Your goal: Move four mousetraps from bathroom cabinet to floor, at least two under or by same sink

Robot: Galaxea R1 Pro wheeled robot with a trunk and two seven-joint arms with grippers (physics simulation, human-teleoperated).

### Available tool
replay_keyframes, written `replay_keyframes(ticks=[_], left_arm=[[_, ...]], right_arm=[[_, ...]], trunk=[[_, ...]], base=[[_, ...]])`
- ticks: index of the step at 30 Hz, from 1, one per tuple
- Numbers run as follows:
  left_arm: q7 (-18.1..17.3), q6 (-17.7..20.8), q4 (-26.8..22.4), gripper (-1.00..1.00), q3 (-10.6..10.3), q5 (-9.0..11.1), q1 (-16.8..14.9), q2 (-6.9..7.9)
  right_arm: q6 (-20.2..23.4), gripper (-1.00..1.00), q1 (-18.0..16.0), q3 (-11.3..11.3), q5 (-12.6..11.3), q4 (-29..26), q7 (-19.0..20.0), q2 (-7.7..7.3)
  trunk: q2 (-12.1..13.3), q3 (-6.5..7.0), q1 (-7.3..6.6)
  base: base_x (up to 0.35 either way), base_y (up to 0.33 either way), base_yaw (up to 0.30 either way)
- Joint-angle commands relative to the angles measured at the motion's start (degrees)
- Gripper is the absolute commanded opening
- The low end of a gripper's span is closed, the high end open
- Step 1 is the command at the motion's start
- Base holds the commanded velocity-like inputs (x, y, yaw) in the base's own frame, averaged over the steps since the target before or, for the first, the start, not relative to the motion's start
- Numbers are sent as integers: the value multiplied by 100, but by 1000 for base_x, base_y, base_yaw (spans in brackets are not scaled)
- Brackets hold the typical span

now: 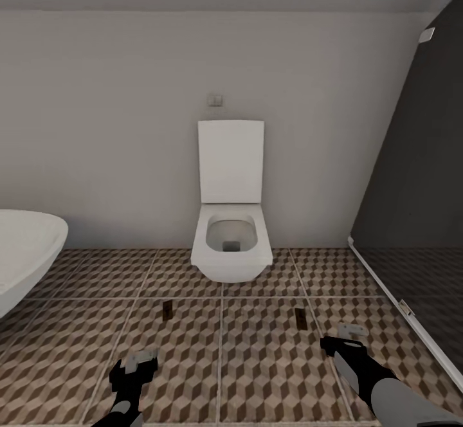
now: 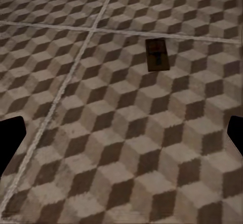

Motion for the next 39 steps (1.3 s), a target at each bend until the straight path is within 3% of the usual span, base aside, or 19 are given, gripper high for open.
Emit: replay_keyframes(ticks=[1, 30, 39], left_arm=[[-6, -22, 4, 100, 39, -8, -3, -3], [2, -31, 4, 100, 36, -8, -3, -3], [10, -188, 10, 100, 36, -8, -3, -3]], right_arm=[[37, 100, 0, 49, -48, -14, -33, -4], [37, 100, 0, 49, -48, -21, -33, 4], [37, 100, 0, 49, -48, -22, -33, 4]], trunk=[[0, 18, -4], [39, 660, -78], [51, 859, -102]], base=[[0, 0, 0], [0, 0, 0], [0, 0, 0]])
